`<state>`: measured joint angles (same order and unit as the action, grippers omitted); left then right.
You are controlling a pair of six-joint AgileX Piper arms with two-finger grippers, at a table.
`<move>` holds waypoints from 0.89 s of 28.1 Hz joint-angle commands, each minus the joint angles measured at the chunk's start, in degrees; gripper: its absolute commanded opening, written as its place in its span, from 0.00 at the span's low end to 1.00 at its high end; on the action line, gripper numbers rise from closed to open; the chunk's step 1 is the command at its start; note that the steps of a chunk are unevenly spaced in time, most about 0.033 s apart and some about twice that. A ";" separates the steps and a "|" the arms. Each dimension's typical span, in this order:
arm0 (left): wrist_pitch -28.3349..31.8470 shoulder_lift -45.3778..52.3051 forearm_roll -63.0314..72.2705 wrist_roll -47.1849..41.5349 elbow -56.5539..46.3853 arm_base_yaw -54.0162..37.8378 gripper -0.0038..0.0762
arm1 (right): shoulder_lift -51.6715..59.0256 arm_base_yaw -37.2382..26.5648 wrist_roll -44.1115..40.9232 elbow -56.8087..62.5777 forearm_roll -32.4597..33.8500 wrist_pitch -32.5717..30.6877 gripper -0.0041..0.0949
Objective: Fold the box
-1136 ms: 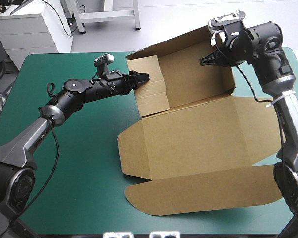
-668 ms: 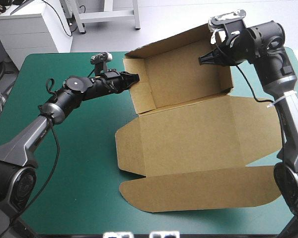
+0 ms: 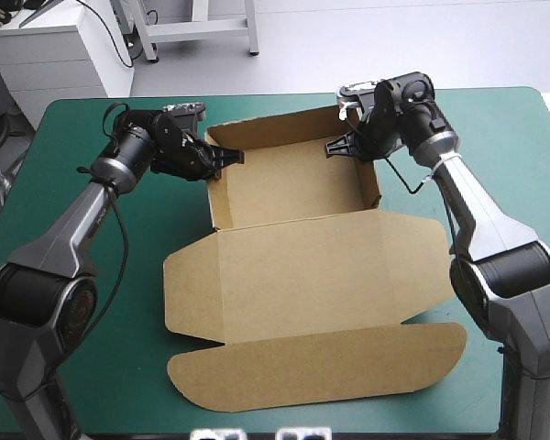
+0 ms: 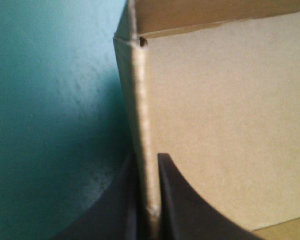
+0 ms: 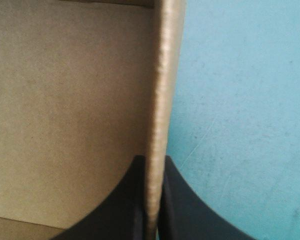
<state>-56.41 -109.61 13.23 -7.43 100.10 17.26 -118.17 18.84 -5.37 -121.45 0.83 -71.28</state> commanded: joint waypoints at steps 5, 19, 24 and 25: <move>-0.04 -4.88 4.70 0.98 2.61 1.21 0.04 | -5.36 0.78 3.68 -1.44 -3.94 -0.38 0.03; -4.17 -5.84 2.60 5.69 5.20 1.21 0.45 | -8.05 0.78 8.12 -1.57 -4.59 -0.50 0.44; -5.10 -5.84 2.32 5.69 7.62 1.21 0.59 | -7.32 0.78 7.90 -1.57 -4.72 -0.50 0.55; -5.22 -5.84 2.32 5.69 7.95 1.21 0.59 | -6.96 0.67 8.03 -1.57 -4.57 -0.50 0.55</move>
<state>-61.97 -119.04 14.39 -1.91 105.28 18.20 -128.32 19.11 1.56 -122.48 -0.83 -70.33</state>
